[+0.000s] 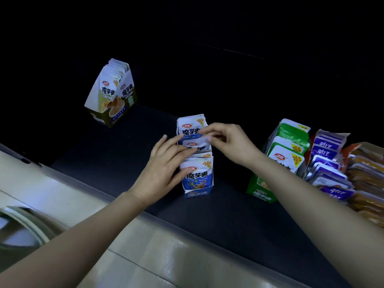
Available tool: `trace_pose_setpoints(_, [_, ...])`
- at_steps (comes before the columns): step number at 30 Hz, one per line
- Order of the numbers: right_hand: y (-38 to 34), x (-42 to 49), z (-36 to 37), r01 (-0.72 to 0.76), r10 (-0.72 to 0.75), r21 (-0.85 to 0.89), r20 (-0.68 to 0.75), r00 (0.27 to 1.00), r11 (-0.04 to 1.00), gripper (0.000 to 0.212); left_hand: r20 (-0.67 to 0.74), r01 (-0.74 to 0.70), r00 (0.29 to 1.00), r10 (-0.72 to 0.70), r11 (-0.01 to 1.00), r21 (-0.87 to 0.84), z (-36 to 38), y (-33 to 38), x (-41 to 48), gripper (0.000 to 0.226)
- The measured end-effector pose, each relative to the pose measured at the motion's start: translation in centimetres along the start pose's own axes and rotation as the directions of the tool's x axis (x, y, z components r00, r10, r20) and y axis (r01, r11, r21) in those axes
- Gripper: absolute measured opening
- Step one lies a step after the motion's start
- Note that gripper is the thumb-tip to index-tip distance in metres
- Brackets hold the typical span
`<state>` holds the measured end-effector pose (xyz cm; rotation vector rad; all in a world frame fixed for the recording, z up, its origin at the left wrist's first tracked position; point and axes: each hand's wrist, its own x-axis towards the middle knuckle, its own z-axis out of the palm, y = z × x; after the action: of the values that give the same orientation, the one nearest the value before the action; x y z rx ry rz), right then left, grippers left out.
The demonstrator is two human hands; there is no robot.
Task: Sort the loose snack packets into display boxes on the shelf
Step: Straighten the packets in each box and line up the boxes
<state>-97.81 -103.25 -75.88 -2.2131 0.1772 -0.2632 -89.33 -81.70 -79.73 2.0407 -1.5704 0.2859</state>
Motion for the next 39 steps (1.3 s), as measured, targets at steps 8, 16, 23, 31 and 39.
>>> trace_pose_setpoints(8, [-0.7, 1.1, 0.6, 0.034, -0.043, -0.041, -0.246, 0.968, 0.999, 0.010, -0.050, -0.008, 0.999, 0.011, 0.998, 0.063, -0.3, 0.1, -0.2, 0.043])
trace_pose_setpoints(16, [0.1, 2.0, 0.5, -0.013, 0.020, 0.028, -0.255, 0.967, 1.000, 0.017, -0.004, -0.042, 0.999, 0.042, 0.997, 0.065, -0.4, 0.3, -0.1, 0.041])
trace_pose_setpoints(23, [-0.4, 1.4, 1.0, -0.019, 0.016, -0.024, -0.130, 0.991, 1.000, 0.017, -0.009, -0.032, 0.999, 0.033, 0.998, 0.058, -0.6, 0.3, -0.1, 0.041])
trace_pose_setpoints(31, [0.2, 0.4, 0.7, 0.080, -0.128, -0.165, -0.302, 0.945, 0.983, 0.011, -0.003, -0.025, 1.000, 0.025, 0.998, 0.054, -0.4, 0.2, 0.0, 0.042])
trace_pose_setpoints(39, [-1.9, 1.3, -1.9, 0.017, 0.168, 0.468, -0.351, 0.921, 0.884, 0.023, -0.005, -0.013, 1.000, 0.013, 1.000, 0.008, 0.0, -0.2, -0.2, 0.043])
